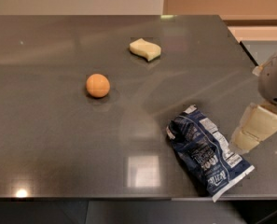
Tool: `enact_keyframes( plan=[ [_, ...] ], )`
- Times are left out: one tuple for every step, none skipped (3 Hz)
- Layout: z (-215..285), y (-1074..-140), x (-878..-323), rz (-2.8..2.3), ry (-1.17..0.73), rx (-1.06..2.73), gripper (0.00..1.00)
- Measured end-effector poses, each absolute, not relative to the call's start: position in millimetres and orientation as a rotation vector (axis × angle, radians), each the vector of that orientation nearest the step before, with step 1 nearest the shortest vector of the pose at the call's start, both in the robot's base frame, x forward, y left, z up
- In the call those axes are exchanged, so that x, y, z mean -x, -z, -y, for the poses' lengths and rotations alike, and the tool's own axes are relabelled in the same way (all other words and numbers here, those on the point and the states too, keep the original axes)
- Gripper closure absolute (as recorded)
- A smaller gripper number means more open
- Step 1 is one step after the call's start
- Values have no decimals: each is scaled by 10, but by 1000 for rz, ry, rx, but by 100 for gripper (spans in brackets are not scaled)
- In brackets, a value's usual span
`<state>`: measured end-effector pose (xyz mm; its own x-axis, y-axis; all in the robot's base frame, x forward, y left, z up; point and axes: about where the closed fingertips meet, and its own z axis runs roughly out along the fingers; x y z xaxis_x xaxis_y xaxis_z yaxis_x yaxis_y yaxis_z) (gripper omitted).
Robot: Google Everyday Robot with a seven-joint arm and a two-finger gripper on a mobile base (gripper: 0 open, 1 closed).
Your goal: Pick blue chip bag
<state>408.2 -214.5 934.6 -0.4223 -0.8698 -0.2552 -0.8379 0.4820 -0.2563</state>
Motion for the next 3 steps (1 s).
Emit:
enact_keyframes(
  plan=[
    [2091, -9118, -3972, -2440, 94, 1405, 0],
    [1996, -8889, -3935, -2500, 42, 1413, 0],
    [1920, -8703, -3944, -2532, -5, 1416, 0]
  ],
)
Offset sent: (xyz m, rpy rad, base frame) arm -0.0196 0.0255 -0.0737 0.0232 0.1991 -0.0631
